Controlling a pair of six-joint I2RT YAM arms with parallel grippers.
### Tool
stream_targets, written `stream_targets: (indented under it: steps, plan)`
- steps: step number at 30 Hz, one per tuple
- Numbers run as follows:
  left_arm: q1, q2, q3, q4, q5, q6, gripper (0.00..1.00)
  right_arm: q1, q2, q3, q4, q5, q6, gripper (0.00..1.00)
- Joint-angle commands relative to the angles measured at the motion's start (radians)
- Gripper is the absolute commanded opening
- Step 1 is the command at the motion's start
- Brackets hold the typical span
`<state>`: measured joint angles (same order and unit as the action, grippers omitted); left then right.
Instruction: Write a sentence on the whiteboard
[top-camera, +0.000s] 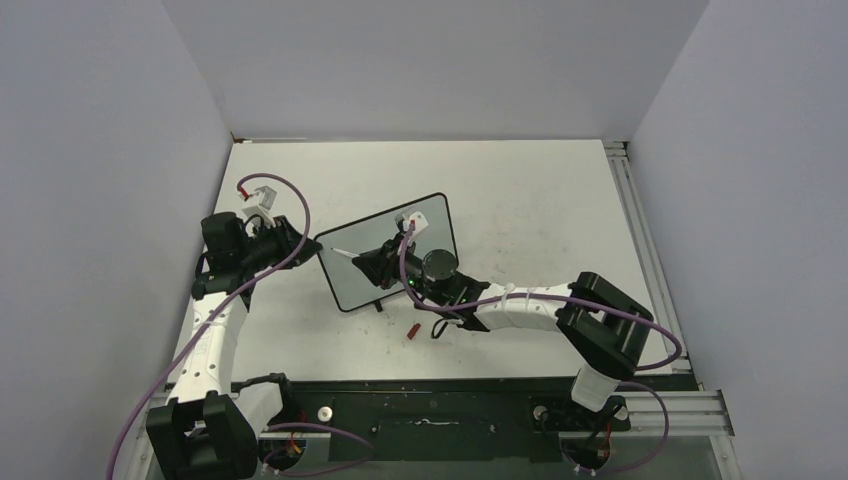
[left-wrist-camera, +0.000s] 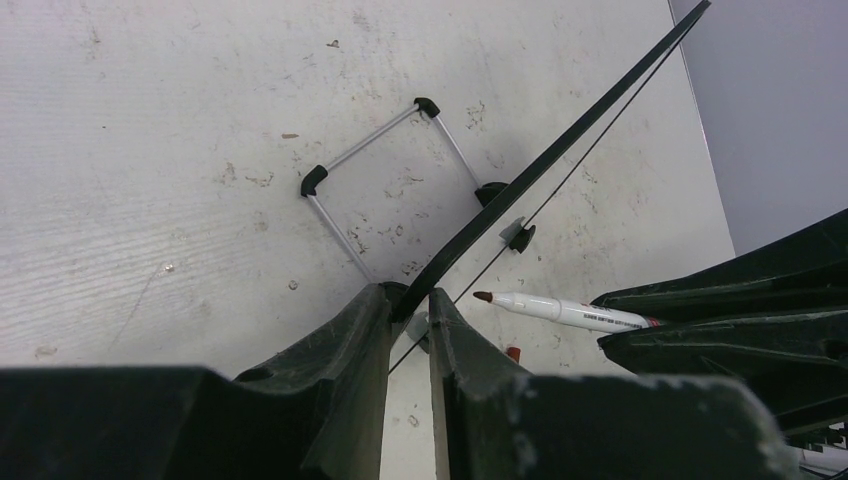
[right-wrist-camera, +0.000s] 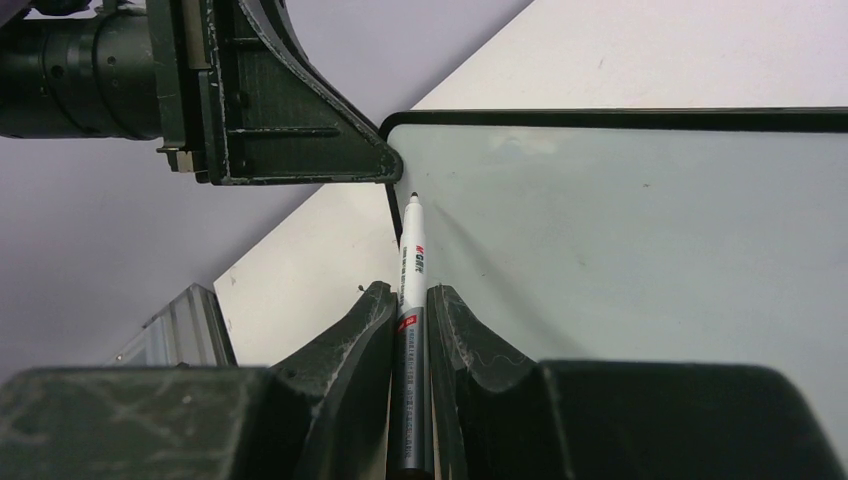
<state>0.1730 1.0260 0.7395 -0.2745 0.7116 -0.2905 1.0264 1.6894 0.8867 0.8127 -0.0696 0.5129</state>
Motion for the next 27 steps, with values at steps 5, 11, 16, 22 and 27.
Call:
stream_targets:
  steps: [5, 11, 16, 22, 27]
  plan:
    - [0.007, 0.004, 0.023, 0.011, 0.002, 0.017, 0.17, 0.010, 0.016, 0.046, 0.087, 0.043, -0.011, 0.05]
    - [0.007, 0.005, 0.023, 0.012, 0.003, 0.017, 0.15, 0.013, 0.027, 0.052, 0.098, 0.057, -0.013, 0.05]
    - [0.007, 0.005, 0.022, 0.015, 0.005, 0.017, 0.14, 0.014, 0.038, 0.055, 0.100, 0.066, -0.014, 0.05]
    - [0.008, 0.005, 0.021, 0.015, 0.005, 0.018, 0.13, 0.016, 0.047, 0.058, 0.096, 0.098, -0.017, 0.05]
    - [0.007, 0.005, 0.021, 0.016, 0.008, 0.019, 0.13, 0.020, 0.054, 0.067, 0.089, 0.111, -0.024, 0.05]
